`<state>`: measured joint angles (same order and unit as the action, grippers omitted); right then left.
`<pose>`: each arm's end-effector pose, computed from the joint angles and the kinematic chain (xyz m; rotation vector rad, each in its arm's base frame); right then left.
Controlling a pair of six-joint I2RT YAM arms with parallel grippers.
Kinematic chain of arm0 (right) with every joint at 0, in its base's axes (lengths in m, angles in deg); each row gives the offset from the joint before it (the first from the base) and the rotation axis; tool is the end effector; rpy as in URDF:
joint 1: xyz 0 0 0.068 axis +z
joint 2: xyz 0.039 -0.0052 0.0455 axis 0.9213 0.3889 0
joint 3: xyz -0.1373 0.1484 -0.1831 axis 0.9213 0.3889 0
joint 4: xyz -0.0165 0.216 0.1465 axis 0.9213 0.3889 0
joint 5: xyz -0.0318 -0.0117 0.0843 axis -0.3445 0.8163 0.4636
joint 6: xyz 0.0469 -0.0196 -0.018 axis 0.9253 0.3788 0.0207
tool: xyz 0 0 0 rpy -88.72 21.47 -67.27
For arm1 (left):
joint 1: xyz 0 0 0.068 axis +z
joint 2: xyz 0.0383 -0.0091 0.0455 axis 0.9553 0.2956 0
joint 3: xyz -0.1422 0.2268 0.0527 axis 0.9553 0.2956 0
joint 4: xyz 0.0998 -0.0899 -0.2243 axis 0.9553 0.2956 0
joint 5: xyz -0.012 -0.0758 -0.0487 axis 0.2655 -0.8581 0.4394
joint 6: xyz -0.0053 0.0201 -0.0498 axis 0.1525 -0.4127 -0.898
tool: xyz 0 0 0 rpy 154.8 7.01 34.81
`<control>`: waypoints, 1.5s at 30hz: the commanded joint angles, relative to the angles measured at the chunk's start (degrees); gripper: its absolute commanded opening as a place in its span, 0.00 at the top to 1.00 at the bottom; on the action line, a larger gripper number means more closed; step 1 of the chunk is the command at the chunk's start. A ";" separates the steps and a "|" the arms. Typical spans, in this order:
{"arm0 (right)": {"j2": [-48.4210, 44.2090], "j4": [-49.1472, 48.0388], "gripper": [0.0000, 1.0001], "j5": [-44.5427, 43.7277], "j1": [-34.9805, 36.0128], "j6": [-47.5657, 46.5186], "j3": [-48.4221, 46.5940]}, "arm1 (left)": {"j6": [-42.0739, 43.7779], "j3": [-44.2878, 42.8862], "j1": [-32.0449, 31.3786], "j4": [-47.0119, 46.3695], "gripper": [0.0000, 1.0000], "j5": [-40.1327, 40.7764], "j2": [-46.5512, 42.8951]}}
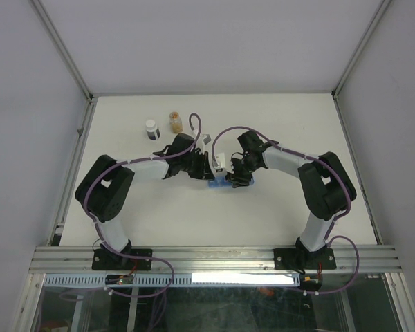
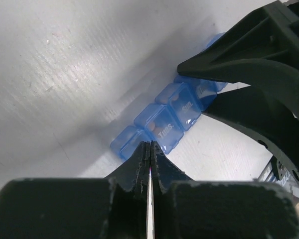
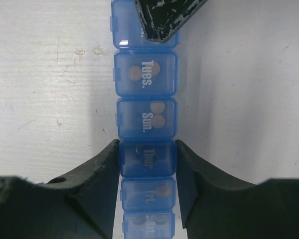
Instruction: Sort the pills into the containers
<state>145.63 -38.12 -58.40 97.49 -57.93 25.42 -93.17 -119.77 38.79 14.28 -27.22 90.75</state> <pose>0.2791 0.1844 0.1604 -2.0032 1.6879 0.5470 0.2856 -0.2115 0.1510 0.4829 2.5149 -0.9634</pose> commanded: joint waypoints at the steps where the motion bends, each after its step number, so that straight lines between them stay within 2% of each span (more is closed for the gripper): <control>1: 1.52 1.05 0.59 -1.55 0.48 0.87 -0.60 | 2.99 0.49 -0.47 5.07 1.00 4.23 1.45; 6: 1.47 1.07 0.59 -1.53 0.48 0.97 -0.64 | 2.99 -1.28 -0.52 5.25 1.00 2.85 -1.34; 12: 1.47 1.05 0.57 -1.44 0.49 1.14 -0.64 | 1.81 -1.97 -0.47 2.90 0.98 0.89 -9.12; 15: 1.35 0.85 0.48 -1.24 0.48 1.22 -0.36 | 1.42 -0.15 -0.43 1.27 0.94 1.70 -12.60; 17: 1.13 0.58 0.39 -0.81 0.48 1.23 0.08 | 1.25 2.00 -0.36 0.19 0.88 3.11 -14.73; 24: -1.23 0.42 0.19 1.77 0.12 1.97 0.65 | 0.11 12.84 0.36 -6.73 0.72 6.77 -26.72; 26: -2.92 1.13 0.11 3.01 -0.45 2.02 0.41 | -0.14 15.38 0.36 -8.82 0.64 8.97 -31.52; 29: -6.18 2.80 0.06 4.92 -1.84 3.28 -0.23 | 0.79 18.96 0.44 -12.96 0.44 10.16 -39.34; 33: -11.81 6.04 0.05 6.46 -3.96 5.31 -1.65 | 1.94 24.96 0.53 -22.28 0.02 11.44 -50.59; 36: -15.99 7.84 0.04 7.02 -6.27 10.48 -4.17 | 0.82 25.50 0.69 -23.04 0.01 14.77 -56.37; 40: -23.31 8.71 0.01 8.70 -11.06 18.96 -8.14 | 1.22 19.31 0.81 -15.97 0.01 16.65 -59.48; 45: -35.18 4.13 0.01 -0.32 -13.34 32.86 -11.81 | 1.61 8.39 0.80 -6.17 0.01 17.51 -59.12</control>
<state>120.34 -30.10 -53.74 84.81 -38.89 18.11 -92.53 -102.33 39.16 2.68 -11.95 31.99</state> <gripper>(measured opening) 0.991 0.990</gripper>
